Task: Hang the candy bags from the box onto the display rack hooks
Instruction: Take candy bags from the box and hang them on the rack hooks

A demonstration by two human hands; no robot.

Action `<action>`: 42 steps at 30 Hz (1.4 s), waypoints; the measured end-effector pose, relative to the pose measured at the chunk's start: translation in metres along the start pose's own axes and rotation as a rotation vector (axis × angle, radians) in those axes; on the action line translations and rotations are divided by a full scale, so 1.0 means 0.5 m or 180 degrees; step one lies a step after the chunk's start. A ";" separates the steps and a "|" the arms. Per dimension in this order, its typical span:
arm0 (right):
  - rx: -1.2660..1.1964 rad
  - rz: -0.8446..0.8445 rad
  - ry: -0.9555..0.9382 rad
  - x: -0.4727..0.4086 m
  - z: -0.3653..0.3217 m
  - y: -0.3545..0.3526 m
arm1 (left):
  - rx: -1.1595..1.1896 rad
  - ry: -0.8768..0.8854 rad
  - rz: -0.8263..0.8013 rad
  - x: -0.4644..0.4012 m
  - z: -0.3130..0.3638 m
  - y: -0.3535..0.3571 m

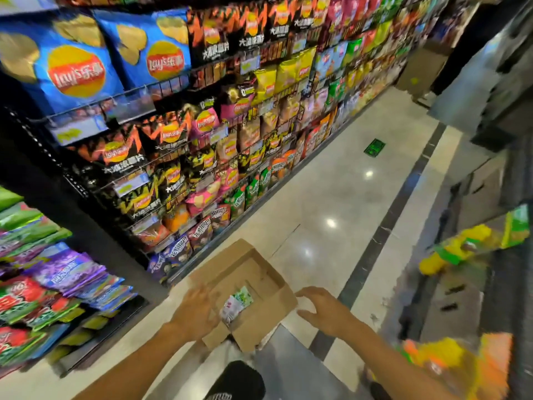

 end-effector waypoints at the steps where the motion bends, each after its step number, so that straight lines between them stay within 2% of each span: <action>1: 0.0006 -0.0014 0.0005 -0.028 0.016 -0.010 | 0.0020 -0.0029 0.0001 -0.031 -0.014 0.014; 5: 0.0021 -0.0155 0.0026 -0.136 0.042 -0.039 | 0.0178 -0.0120 0.0084 -0.085 -0.035 0.023; 8: 0.0100 -0.0517 0.0002 -0.233 0.052 -0.038 | 0.0525 -0.0521 0.0113 -0.118 -0.073 0.064; 10: 0.0181 -0.0731 0.0013 -0.310 0.068 -0.034 | 0.0676 -0.0635 -0.0121 -0.130 -0.080 0.103; 12: 0.0287 -0.0923 0.0037 -0.389 0.091 -0.020 | 0.0905 -0.0908 -0.0305 -0.140 -0.087 0.117; 16: 0.0334 -0.1311 0.0061 -0.556 0.172 0.057 | 0.1287 -0.1259 -0.0202 -0.201 -0.088 0.170; 22: 0.0682 -0.1847 0.0109 -0.775 0.349 0.247 | 0.1694 -0.1754 0.0045 -0.360 -0.068 0.394; 27: 0.0383 -0.2169 0.0167 -0.922 0.514 0.434 | 0.2014 -0.2070 -0.0083 -0.503 -0.007 0.650; 29: 0.0245 -0.2174 0.0327 -0.967 0.591 0.502 | 0.2039 -0.1969 -0.0172 -0.552 0.009 0.736; 33: 0.0488 -0.2182 0.0678 -1.052 0.709 0.613 | 0.2135 -0.1925 -0.0265 -0.622 -0.012 0.858; 38: 0.0117 -0.1807 0.1209 -1.169 0.750 0.736 | 0.2263 -0.1765 -0.0241 -0.700 -0.062 0.948; 42: -0.0130 -0.1608 0.1246 -1.241 0.757 0.838 | 0.2153 -0.1544 -0.0326 -0.766 -0.087 1.027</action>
Point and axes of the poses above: each hand's wrist, its own x-axis away from the middle knuckle, its own y-axis out of the palm, z = x × y, the point moved 6 cm from there along -x, towards the middle knuckle, and after that the axes turned 7 degrees about -x, right-handed, at the moved point
